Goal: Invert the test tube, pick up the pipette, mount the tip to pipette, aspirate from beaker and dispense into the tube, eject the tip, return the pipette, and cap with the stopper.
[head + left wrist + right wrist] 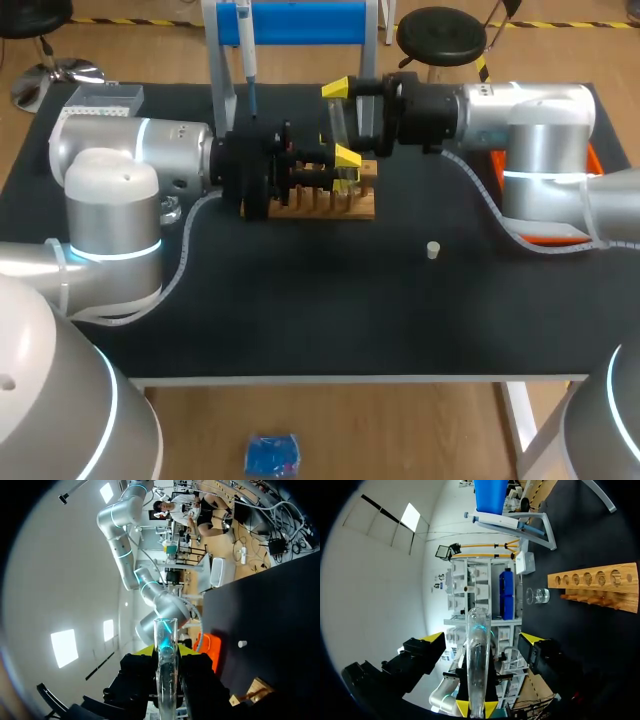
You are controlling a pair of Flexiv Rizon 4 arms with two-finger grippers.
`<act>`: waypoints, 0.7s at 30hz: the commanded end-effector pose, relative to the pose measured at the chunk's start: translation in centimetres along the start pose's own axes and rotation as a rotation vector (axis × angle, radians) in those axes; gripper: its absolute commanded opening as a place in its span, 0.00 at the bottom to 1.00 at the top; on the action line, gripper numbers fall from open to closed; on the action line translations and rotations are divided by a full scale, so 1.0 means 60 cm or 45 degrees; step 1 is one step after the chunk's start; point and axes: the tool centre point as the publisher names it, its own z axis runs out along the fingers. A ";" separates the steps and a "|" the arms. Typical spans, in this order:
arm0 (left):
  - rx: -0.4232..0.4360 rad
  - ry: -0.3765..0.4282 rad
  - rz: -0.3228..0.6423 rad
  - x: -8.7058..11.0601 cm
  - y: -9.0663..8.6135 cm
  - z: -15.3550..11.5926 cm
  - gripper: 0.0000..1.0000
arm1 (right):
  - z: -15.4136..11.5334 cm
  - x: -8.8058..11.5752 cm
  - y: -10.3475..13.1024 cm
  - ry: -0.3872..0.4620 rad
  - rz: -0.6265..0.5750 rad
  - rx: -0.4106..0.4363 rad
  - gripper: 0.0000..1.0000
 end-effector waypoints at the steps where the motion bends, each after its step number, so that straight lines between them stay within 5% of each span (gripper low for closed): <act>1: 0.006 -0.001 0.003 0.001 0.002 -0.001 0.00 | 0.000 0.000 -0.001 -0.002 -0.002 -0.002 1.00; 6: 0.006 -0.001 0.003 0.001 0.002 -0.001 0.00 | -0.031 0.017 0.003 0.020 -0.471 -0.130 1.00; 13: 0.006 -0.001 0.003 0.001 0.002 -0.001 0.00 | -0.118 0.051 0.010 0.162 -0.858 -0.192 1.00; 17: 0.006 -0.001 0.003 0.001 0.002 -0.001 0.00 | -0.160 0.066 0.015 0.179 -1.119 -0.126 1.00; 21: 0.006 -0.001 0.003 0.001 0.002 -0.001 0.00 | -0.186 0.061 0.010 0.082 -1.434 0.014 1.00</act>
